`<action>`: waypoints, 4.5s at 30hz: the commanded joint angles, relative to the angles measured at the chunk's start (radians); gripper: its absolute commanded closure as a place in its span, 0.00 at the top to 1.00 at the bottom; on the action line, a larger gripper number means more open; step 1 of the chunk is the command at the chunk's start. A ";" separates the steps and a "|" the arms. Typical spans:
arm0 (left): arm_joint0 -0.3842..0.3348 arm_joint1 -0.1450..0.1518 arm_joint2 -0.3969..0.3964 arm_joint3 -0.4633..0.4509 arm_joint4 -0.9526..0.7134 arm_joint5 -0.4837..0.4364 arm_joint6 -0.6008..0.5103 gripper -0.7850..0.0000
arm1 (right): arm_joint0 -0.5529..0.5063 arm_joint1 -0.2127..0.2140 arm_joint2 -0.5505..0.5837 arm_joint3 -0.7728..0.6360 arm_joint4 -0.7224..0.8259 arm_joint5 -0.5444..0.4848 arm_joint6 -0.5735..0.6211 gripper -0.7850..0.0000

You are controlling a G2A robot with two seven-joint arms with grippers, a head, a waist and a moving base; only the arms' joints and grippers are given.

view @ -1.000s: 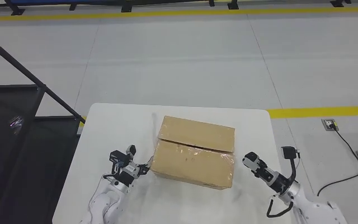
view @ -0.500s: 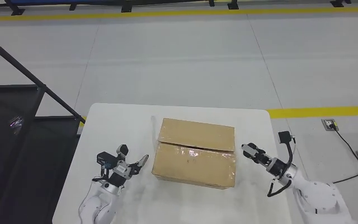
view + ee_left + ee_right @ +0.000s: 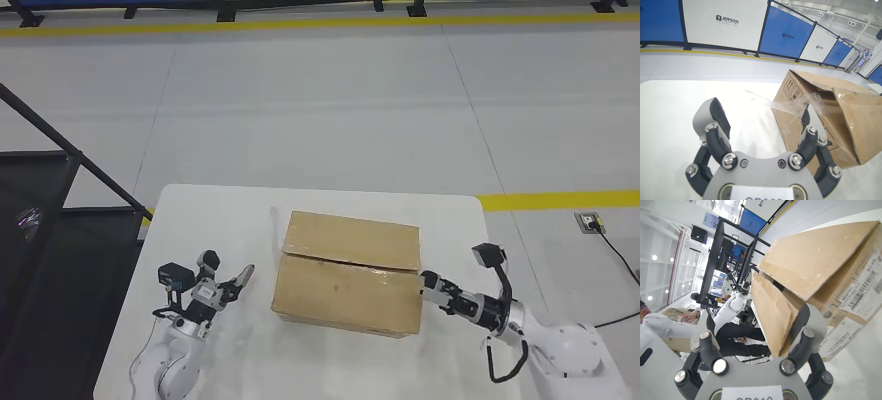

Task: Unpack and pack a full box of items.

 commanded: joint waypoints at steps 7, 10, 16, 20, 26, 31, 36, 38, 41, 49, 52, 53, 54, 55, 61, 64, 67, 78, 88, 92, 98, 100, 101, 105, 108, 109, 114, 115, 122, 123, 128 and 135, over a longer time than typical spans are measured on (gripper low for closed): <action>-0.003 -0.002 0.009 -0.035 -0.020 -0.013 -0.012 1.00 | -0.043 0.017 -0.016 -0.084 0.111 -0.074 0.105 1.00; 0.005 0.000 0.007 -0.063 -0.024 -0.031 -0.014 1.00 | -0.083 0.034 -0.040 -0.165 0.091 -0.078 0.101 1.00; 0.074 0.016 -0.022 -0.138 0.053 -0.157 -0.012 1.00 | -0.181 0.086 -0.077 -0.261 -0.049 -0.142 0.036 1.00; 0.124 0.036 -0.060 -0.181 0.157 -0.280 -0.053 1.00 | -0.232 0.115 -0.098 -0.263 -0.133 -0.193 -0.014 1.00; 0.151 0.050 -0.060 -0.196 0.286 -0.322 -0.085 1.00 | -0.232 0.121 -0.141 -0.224 -0.039 -0.184 -0.093 1.00; 0.142 0.054 -0.035 -0.177 0.344 -0.326 -0.085 1.00 | -0.172 0.112 -0.182 -0.232 0.155 -0.040 -0.174 1.00; 0.136 0.057 -0.027 -0.165 0.346 -0.316 -0.075 1.00 | -0.152 0.110 -0.184 -0.231 0.198 0.042 -0.212 1.00; 0.135 0.057 -0.025 -0.162 0.321 -0.315 -0.079 1.00 | -0.152 0.110 -0.184 -0.231 0.198 0.042 -0.212 1.00; 0.135 0.057 -0.025 -0.162 0.321 -0.315 -0.079 1.00 | -0.152 0.110 -0.184 -0.231 0.198 0.042 -0.212 1.00; 0.135 0.057 -0.025 -0.162 0.321 -0.315 -0.079 1.00 | -0.055 0.090 -0.256 -0.161 0.208 0.235 -0.344 1.00; 0.135 0.057 -0.025 -0.162 0.321 -0.315 -0.079 1.00 | -0.018 0.087 -0.267 -0.122 0.210 0.294 -0.344 1.00; 0.135 0.057 -0.025 -0.162 0.321 -0.315 -0.079 1.00 | -0.010 0.086 -0.269 -0.108 0.206 0.318 -0.354 1.00; 0.135 0.057 -0.025 -0.162 0.321 -0.315 -0.079 1.00 | 0.001 0.085 -0.272 -0.100 0.201 0.343 -0.365 1.00; 0.135 0.057 -0.025 -0.162 0.321 -0.315 -0.079 1.00 | 0.011 0.083 -0.279 -0.094 0.205 0.362 -0.367 1.00; 0.135 0.057 -0.025 -0.162 0.321 -0.315 -0.079 1.00 | 0.074 0.070 -0.301 -0.046 0.230 0.401 -0.409 1.00; 0.135 0.057 -0.025 -0.162 0.321 -0.315 -0.079 1.00 | 0.096 0.063 -0.299 -0.040 0.215 0.360 -0.476 1.00; 0.135 0.057 -0.025 -0.162 0.321 -0.315 -0.079 1.00 | 0.142 0.055 -0.314 -0.040 0.175 0.379 -0.541 1.00; 0.135 0.057 -0.025 -0.162 0.321 -0.315 -0.079 1.00 | 0.456 -0.018 -0.491 0.186 -0.007 0.522 -0.877 1.00; 0.135 0.057 -0.025 -0.162 0.321 -0.315 -0.079 1.00 | 0.604 -0.092 -0.626 0.456 -0.060 0.514 -0.982 1.00; 0.135 0.057 -0.025 -0.162 0.321 -0.315 -0.079 1.00 | 0.644 -0.115 -0.647 0.542 -0.047 0.506 -0.983 1.00; 0.135 0.057 -0.025 -0.162 0.321 -0.315 -0.079 1.00 | 0.626 -0.127 -0.622 0.549 -0.022 0.374 -1.002 1.00; 0.135 0.057 -0.025 -0.162 0.321 -0.315 -0.079 1.00 | 0.596 -0.121 -0.602 0.506 -0.010 0.322 -0.967 1.00; 0.135 0.057 -0.025 -0.162 0.321 -0.315 -0.079 1.00 | 0.576 -0.117 -0.590 0.478 -0.007 0.302 -0.942 1.00; 0.140 0.057 -0.059 -0.156 0.280 -0.244 -0.084 1.00 | 0.467 -0.091 -0.535 0.326 -0.007 0.249 -0.814 1.00; 0.131 0.059 -0.096 -0.138 0.243 -0.183 -0.108 1.00 | 0.377 -0.073 -0.492 0.210 -0.025 0.238 -0.769 1.00; 0.123 0.059 -0.105 -0.131 0.241 -0.160 -0.120 1.00 | 0.348 -0.069 -0.479 0.173 -0.030 0.233 -0.762 1.00; 0.067 0.055 -0.109 -0.084 0.213 -0.055 -0.181 1.00 | 0.227 -0.050 -0.418 0.019 -0.054 0.215 -0.723 1.00; 0.055 0.055 -0.107 -0.072 0.205 -0.052 -0.193 1.00 | 0.206 -0.047 -0.408 -0.008 -0.060 0.213 -0.716 1.00; -0.007 0.049 -0.048 0.003 0.307 0.071 -0.269 1.00 | 0.103 -0.035 -0.357 -0.109 -0.092 0.212 -0.695 1.00; -0.003 0.048 -0.037 0.004 0.319 0.081 -0.258 1.00 | 0.092 -0.034 -0.351 -0.114 -0.097 0.209 -0.695 1.00; -0.041 0.037 0.018 0.037 0.379 0.182 -0.219 1.00 | 0.029 -0.028 -0.316 -0.135 -0.082 0.168 -0.681 1.00; -0.213 0.008 0.137 0.178 0.389 0.205 -0.157 1.00 | -0.043 -0.020 -0.267 -0.167 -0.089 0.127 -0.669 1.00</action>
